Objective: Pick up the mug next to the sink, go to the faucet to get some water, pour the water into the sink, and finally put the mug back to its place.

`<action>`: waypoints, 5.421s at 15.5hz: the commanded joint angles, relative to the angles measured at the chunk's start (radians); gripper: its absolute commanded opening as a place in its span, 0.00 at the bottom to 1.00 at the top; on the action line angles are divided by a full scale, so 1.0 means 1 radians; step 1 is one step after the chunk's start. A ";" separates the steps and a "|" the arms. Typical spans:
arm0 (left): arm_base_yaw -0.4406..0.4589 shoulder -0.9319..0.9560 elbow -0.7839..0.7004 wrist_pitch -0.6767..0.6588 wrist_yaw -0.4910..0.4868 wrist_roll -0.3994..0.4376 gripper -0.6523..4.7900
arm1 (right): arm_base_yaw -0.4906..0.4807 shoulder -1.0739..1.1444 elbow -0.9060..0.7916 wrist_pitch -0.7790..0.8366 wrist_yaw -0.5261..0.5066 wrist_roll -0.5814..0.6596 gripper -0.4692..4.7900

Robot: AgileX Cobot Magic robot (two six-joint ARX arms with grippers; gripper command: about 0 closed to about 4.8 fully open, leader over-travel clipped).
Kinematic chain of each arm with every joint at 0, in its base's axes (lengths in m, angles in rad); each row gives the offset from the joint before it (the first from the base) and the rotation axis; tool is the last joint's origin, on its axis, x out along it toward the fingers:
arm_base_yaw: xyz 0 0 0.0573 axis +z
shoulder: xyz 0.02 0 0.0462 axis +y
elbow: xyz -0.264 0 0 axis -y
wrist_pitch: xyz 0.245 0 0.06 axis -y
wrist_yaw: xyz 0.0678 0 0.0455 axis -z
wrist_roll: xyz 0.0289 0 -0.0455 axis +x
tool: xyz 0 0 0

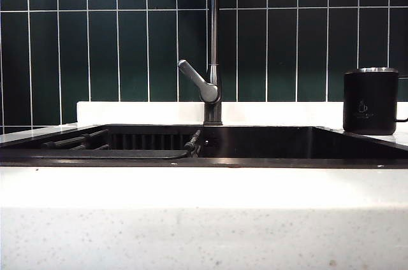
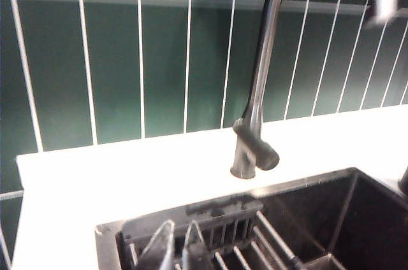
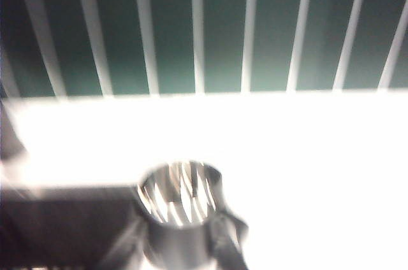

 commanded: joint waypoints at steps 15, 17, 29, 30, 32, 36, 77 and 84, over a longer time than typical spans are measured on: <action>-0.087 0.612 0.261 0.103 0.122 0.235 0.33 | 0.002 0.438 0.003 0.235 0.129 0.007 0.45; -0.093 0.659 0.310 0.095 0.129 0.249 0.33 | 0.002 0.502 0.003 0.285 0.136 0.007 0.45; -0.093 0.678 0.344 0.094 0.119 0.259 0.33 | 0.001 0.799 0.203 0.383 0.217 0.005 0.43; -0.093 0.678 0.344 0.090 0.119 0.259 0.33 | 0.001 0.802 0.206 0.382 0.222 0.003 0.35; -0.093 0.678 0.344 0.089 0.119 0.259 0.33 | -0.009 0.806 0.209 0.383 0.235 -0.014 0.34; -0.093 0.678 0.344 0.086 0.119 0.259 0.33 | -0.050 0.813 0.209 0.374 0.226 -0.040 0.26; -0.094 0.682 0.344 0.019 0.126 0.300 0.33 | -0.187 0.962 0.274 0.654 -0.199 -0.125 0.19; -0.095 0.682 0.344 0.052 0.188 0.292 0.33 | -0.185 0.961 0.275 0.661 -0.237 -0.123 0.09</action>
